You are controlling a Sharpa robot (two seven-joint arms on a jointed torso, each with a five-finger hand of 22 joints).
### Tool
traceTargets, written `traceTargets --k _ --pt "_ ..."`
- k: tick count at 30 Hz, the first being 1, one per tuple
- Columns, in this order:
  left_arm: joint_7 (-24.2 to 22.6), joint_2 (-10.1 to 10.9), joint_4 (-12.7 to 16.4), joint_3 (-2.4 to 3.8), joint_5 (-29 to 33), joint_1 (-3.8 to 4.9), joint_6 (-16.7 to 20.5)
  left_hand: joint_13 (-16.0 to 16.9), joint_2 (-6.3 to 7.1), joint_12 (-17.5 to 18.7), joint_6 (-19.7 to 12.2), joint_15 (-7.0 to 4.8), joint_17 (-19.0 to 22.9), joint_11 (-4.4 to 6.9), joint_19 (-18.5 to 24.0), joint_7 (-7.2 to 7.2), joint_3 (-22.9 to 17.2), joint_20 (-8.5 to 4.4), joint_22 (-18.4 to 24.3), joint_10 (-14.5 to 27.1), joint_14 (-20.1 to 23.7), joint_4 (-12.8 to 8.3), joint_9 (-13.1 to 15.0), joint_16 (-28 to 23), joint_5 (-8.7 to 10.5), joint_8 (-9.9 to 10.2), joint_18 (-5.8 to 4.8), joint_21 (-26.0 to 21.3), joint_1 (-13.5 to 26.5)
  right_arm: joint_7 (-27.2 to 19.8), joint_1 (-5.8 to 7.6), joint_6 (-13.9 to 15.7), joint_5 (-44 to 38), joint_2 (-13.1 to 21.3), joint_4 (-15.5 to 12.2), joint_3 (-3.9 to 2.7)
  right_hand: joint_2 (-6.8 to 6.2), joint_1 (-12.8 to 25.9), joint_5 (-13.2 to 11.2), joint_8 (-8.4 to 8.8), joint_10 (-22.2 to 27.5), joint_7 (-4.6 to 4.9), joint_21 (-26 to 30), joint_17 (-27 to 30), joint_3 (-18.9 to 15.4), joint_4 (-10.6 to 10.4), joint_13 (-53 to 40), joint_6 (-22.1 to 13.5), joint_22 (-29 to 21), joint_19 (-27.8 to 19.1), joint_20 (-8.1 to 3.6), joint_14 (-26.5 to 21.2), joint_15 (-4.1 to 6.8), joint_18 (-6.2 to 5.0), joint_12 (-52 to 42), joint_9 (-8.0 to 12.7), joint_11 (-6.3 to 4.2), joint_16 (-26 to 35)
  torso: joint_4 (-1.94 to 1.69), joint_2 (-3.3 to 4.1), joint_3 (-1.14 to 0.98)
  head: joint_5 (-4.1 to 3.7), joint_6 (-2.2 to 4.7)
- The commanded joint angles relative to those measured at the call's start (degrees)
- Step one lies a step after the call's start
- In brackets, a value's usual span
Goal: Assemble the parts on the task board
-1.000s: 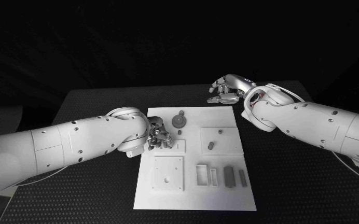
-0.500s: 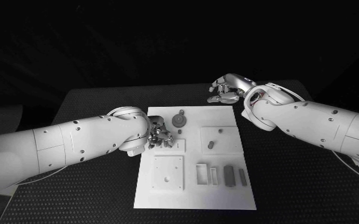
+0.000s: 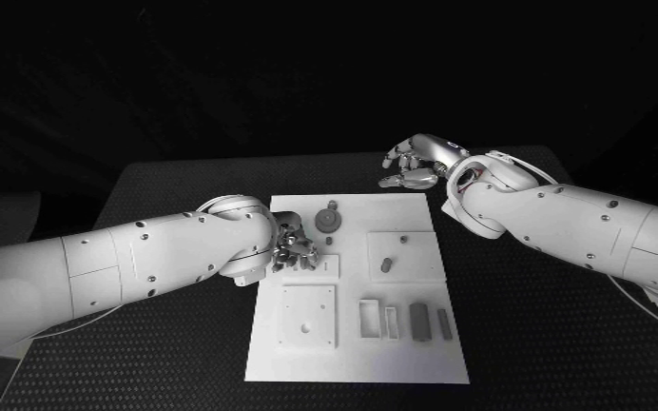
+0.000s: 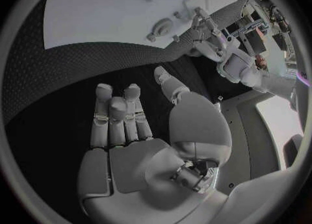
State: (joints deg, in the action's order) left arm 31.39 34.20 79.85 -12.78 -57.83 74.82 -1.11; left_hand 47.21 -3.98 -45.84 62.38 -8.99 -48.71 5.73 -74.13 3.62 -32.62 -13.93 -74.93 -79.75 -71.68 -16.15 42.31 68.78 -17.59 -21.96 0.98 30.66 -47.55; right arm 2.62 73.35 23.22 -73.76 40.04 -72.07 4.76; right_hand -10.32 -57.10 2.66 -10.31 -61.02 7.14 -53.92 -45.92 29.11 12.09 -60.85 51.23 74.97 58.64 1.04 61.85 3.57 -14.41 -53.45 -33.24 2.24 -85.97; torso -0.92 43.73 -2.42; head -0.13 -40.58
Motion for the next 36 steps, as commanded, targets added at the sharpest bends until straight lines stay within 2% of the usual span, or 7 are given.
traceTargets --k 1,5,12,21,36 --pt "-1.1 -0.9 0.7 -0.23 -1.4 -0.66 0.6 0.0 -0.54 -0.4 7.8 -0.76 0.1 0.81 -0.7 -3.95 -0.7 -0.99 -1.4 0.3 0.4 -0.5 0.0 0.4 -0.41 0.0 1.12 0.4 -0.1 -0.5 0.00 -0.7 -0.1 0.0 0.0 -0.03 0.52 0.1 0.2 -0.17 0.1 1.60 0.2 0.1 -0.4 0.1 0.1 -1.3 0.8 0.2 -0.36 0.1 0.31 -0.59 -0.2 0.1 0.00 -0.1 0.02 0.00 0.00 0.01 -0.07" --pt "-1.1 -1.0 0.9 -0.23 -1.7 -0.68 0.4 0.0 -0.45 -1.0 8.0 -0.97 0.7 0.95 -0.8 -4.09 -1.0 -1.14 -1.4 0.2 0.4 -0.5 0.4 1.2 -1.43 -0.1 1.09 1.0 -0.2 -0.5 0.00 -0.8 -0.1 0.0 0.0 -0.03 0.53 0.1 0.2 -0.17 0.1 1.60 0.2 0.1 -0.4 0.1 0.1 -1.3 0.8 0.2 -0.36 0.1 0.31 -0.59 -0.2 0.1 0.00 -0.1 0.04 0.01 0.00 0.02 -0.10" --pt "-0.9 -1.2 1.0 -0.23 -3.2 -0.84 0.9 0.0 -0.41 -1.1 8.0 -1.02 0.9 0.97 -0.8 -4.11 -1.0 -1.17 -1.4 0.2 0.4 -0.5 0.5 1.5 -1.56 -0.1 1.06 1.2 -0.2 -0.6 0.00 -0.9 -0.1 0.0 0.0 -0.03 0.54 0.1 0.2 -0.18 0.2 1.60 0.2 0.1 -0.4 0.1 0.1 -1.3 0.8 0.2 -0.36 0.1 0.30 -0.59 -0.3 0.1 0.01 -0.1 -0.02 0.03 0.03 -0.04 -0.20" --pt "-0.6 -1.6 0.9 -0.23 -4.0 -1.34 0.2 -0.2 -0.03 -1.3 7.9 -1.07 1.3 0.95 -0.7 -4.10 -0.9 -1.21 -1.3 0.3 0.5 -0.4 0.7 1.7 -1.34 -0.1 1.01 1.3 -0.1 -0.6 0.00 -1.0 -0.1 0.0 0.0 -0.03 0.54 0.1 0.2 -0.18 0.2 1.61 0.2 0.1 -0.5 0.1 0.1 -1.3 0.8 0.2 -0.35 0.1 0.30 -0.59 -0.3 0.1 0.01 -0.1 0.04 0.03 0.04 -0.05 -0.30" --pt "-1.0 -1.5 0.7 -0.23 -4.0 -1.36 -0.8 -0.6 0.53 -2.0 8.3 -1.06 2.8 0.98 -0.5 -4.17 -0.1 -1.31 -1.2 0.4 0.9 0.8 1.4 3.0 -0.12 -0.1 0.85 1.7 2.4 -0.6 0.00 -1.1 -0.1 0.0 0.1 -0.03 0.55 0.2 0.2 -0.18 0.2 1.61 0.2 0.1 -0.5 0.1 0.2 -1.3 0.8 0.1 -0.34 0.1 0.29 -0.59 -0.3 0.1 0.01 -0.1 0.01 0.00 0.03 -0.26 -0.47"
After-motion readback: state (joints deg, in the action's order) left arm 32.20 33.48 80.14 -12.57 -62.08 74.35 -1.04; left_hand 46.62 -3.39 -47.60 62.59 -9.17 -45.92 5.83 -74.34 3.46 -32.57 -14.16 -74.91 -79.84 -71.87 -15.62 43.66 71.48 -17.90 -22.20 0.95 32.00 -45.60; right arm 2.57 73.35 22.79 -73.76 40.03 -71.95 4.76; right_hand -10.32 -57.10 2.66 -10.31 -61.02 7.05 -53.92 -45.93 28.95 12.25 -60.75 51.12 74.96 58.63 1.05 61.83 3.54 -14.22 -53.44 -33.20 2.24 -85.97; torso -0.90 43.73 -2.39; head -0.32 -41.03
